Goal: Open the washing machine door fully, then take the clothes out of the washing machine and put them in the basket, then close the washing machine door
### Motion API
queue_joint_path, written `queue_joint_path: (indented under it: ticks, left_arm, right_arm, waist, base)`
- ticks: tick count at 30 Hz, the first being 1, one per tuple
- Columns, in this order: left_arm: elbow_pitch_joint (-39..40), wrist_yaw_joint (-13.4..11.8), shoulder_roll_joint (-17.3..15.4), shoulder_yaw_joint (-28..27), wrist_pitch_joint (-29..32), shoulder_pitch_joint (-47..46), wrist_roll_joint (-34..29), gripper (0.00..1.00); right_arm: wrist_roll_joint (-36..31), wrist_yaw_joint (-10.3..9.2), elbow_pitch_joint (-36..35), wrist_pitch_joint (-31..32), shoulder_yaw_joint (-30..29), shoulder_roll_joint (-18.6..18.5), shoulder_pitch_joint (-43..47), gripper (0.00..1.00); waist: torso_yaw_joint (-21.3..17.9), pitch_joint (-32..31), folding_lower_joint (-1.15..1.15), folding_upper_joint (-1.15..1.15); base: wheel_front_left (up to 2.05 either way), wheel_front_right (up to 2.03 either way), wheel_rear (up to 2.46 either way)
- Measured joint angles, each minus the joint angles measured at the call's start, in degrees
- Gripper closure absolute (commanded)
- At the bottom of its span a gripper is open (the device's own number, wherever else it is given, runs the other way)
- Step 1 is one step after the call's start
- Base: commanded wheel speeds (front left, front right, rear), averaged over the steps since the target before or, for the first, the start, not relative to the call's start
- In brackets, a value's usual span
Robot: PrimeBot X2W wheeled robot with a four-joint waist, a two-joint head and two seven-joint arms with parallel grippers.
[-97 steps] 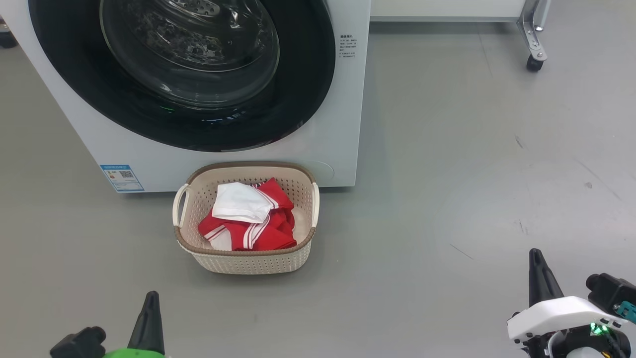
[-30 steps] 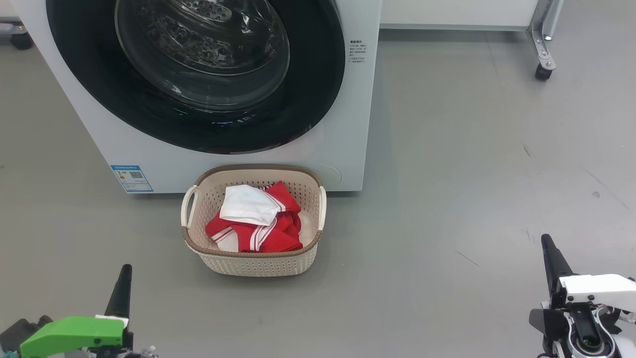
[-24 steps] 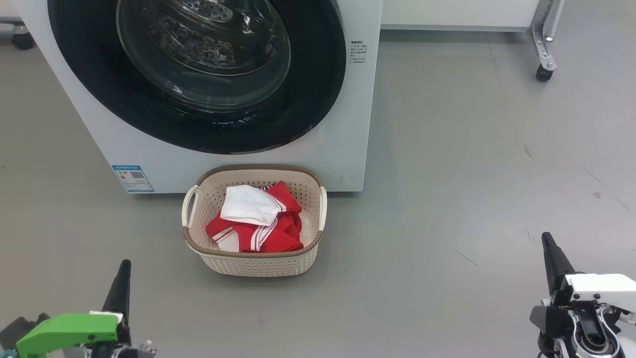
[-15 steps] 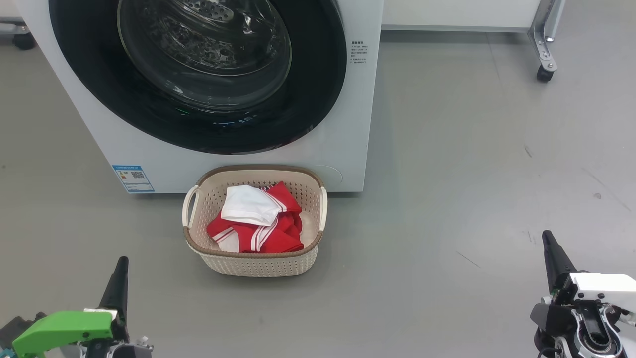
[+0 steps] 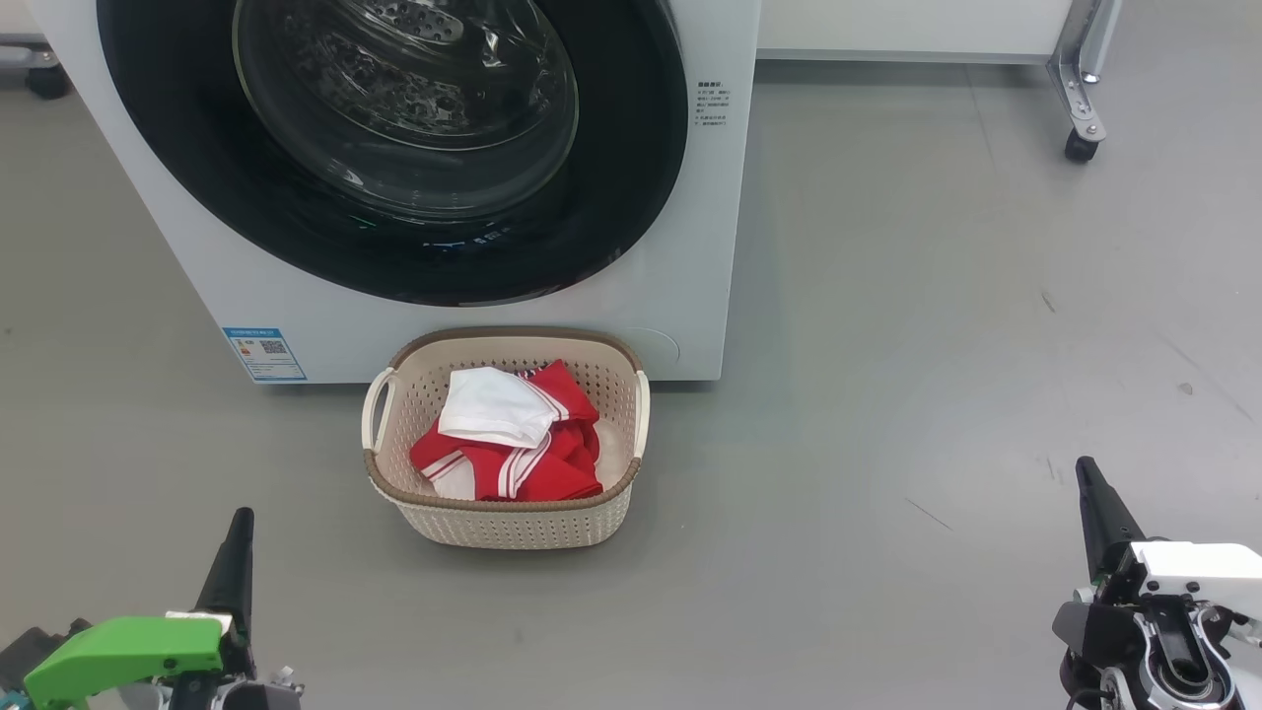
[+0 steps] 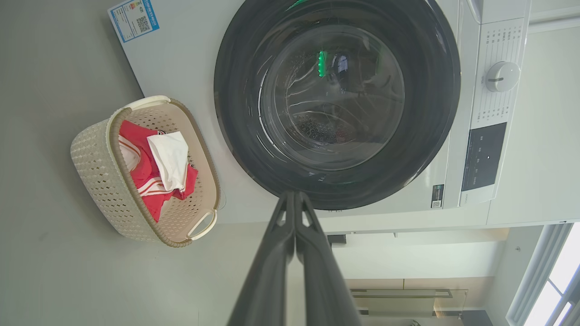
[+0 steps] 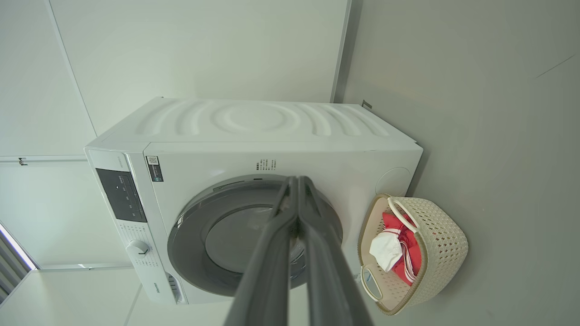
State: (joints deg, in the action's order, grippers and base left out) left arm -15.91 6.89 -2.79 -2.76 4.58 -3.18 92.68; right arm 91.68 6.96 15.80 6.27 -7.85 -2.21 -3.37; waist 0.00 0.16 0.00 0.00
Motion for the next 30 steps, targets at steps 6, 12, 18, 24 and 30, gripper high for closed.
queue_joint_path:
  ticks: [6, 12, 18, 24, 30]
  left_arm:
    - [0.01, 0.0, 0.0, -0.02, 0.0, -0.01, 0.0, 1.0]
    - [0.02, 0.0, 0.0, -0.05, 0.23, -0.01, 0.0, 1.0]
    - [0.03, 0.0, 0.0, -0.08, 0.23, -0.01, 0.0, 1.0]
    - [0.03, 0.0, 0.0, -0.1, 0.23, -0.01, 0.0, 1.0]
    - [0.04, 0.0, 0.0, -0.14, 0.23, -0.01, 0.0, 1.0]
  right_arm:
    - [0.0, 0.0, 0.0, 0.0, 0.0, 0.0, -0.01, 1.0]
    - [0.0, 0.0, 0.0, 0.0, 0.0, 0.0, -0.01, 1.0]
    - [0.0, 0.0, 0.0, 0.0, 0.0, 0.0, -0.01, 1.0]
    - [0.0, 0.0, 0.0, 0.0, 0.0, 0.0, -0.01, 1.0]
    - [0.01, 0.0, 0.0, 0.0, 0.0, 0.0, -0.01, 1.0]
  waist:
    - [0.0, 0.0, 0.0, 0.0]
    - [0.0, 0.0, 0.0, 0.0]
    - [0.0, 0.0, 0.0, 0.0]
    - [0.0, 0.01, 0.0, 0.0]
    - [0.0, 0.01, 0.0, 0.0]
  base:
    - [0.0, 0.0, 0.0]
    - [0.0, 0.0, 0.0]
    - [0.0, 0.0, 0.0]
    - [0.0, 0.0, 0.0]
    - [0.0, 0.0, 0.0]
